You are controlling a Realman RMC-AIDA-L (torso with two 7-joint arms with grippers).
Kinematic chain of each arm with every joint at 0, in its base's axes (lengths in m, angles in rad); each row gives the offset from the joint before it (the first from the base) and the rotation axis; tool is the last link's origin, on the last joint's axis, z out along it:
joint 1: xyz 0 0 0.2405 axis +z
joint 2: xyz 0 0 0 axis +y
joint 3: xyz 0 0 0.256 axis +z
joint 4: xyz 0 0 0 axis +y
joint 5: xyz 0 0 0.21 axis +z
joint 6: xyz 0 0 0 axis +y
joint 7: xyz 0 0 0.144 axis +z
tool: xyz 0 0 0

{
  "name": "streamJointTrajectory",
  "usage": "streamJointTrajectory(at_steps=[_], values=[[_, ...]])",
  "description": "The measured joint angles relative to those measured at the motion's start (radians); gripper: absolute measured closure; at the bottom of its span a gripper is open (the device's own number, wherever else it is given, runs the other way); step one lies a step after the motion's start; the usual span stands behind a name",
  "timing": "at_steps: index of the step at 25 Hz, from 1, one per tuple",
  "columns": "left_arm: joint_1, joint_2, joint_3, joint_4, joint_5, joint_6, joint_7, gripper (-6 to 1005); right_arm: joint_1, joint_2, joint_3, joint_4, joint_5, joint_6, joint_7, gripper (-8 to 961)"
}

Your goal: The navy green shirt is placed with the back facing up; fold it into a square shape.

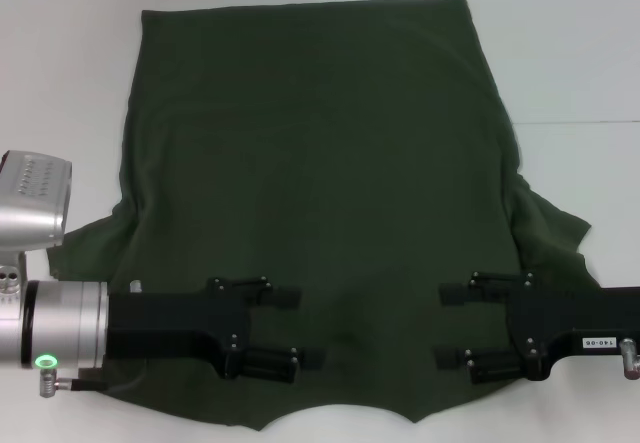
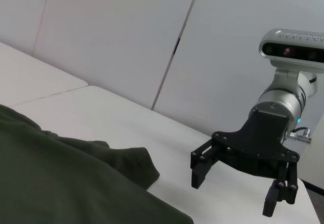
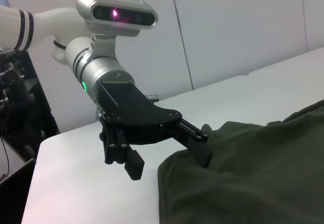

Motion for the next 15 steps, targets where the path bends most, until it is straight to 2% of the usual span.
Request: streamJointTrajectory(at_steps=[10, 12, 15], values=[[0.000, 0.000, -0.004, 0.000, -0.003, 0.001, -0.005, 84, -0.002, 0.000, 0.000, 0.000, 0.000, 0.000, 0.000, 71], [-0.001, 0.001, -0.027, 0.000, -0.008, 0.005, -0.020, 86, -0.002, 0.000, 0.000, 0.000, 0.000, 0.000, 0.000, 71], [-0.007, 0.009, -0.120, 0.000, -0.034, 0.015, -0.112, 90, -0.003, -0.001, 0.000, 0.000, 0.000, 0.000, 0.000, 70]])
